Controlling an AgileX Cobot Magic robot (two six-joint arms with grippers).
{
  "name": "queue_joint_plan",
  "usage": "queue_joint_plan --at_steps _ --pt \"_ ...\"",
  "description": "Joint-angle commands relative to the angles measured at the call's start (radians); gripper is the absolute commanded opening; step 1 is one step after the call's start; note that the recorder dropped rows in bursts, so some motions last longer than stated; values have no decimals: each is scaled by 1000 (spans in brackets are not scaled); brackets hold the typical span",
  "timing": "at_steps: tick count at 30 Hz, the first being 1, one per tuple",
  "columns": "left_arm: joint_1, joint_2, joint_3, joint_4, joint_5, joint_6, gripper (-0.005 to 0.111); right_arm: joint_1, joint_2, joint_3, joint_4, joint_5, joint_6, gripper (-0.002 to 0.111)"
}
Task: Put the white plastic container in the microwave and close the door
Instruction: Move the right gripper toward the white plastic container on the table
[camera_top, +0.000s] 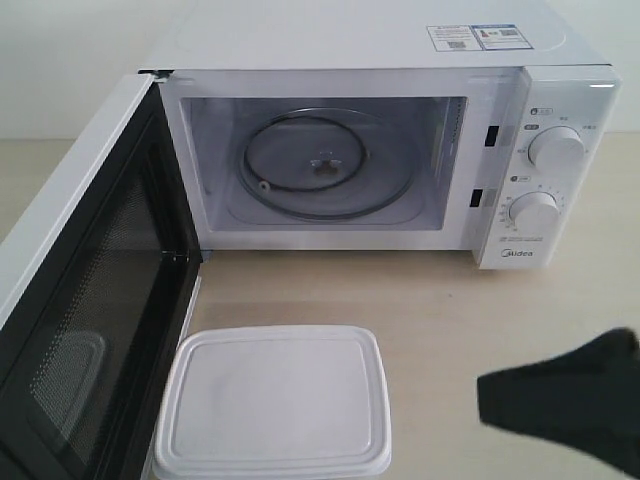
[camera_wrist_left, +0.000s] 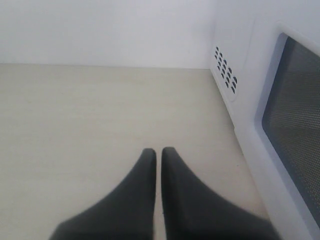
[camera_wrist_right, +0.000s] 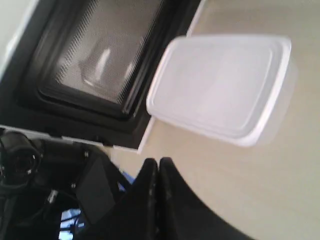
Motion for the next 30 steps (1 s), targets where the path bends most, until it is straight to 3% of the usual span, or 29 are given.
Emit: queue_joint_plan --at_steps 1,10,15,30 --pt "2 -3 4 0 0 -8 4 106 140 36 39 -30 -53 0" --pt "2 -3 4 0 0 -8 4 445 375 36 178 -406 -55 0" --pt "2 -3 4 0 0 -8 4 571 494 36 271 -593 -55 0" --pt "2 -3 4 0 0 -8 4 612 738 30 300 -818 -3 0"
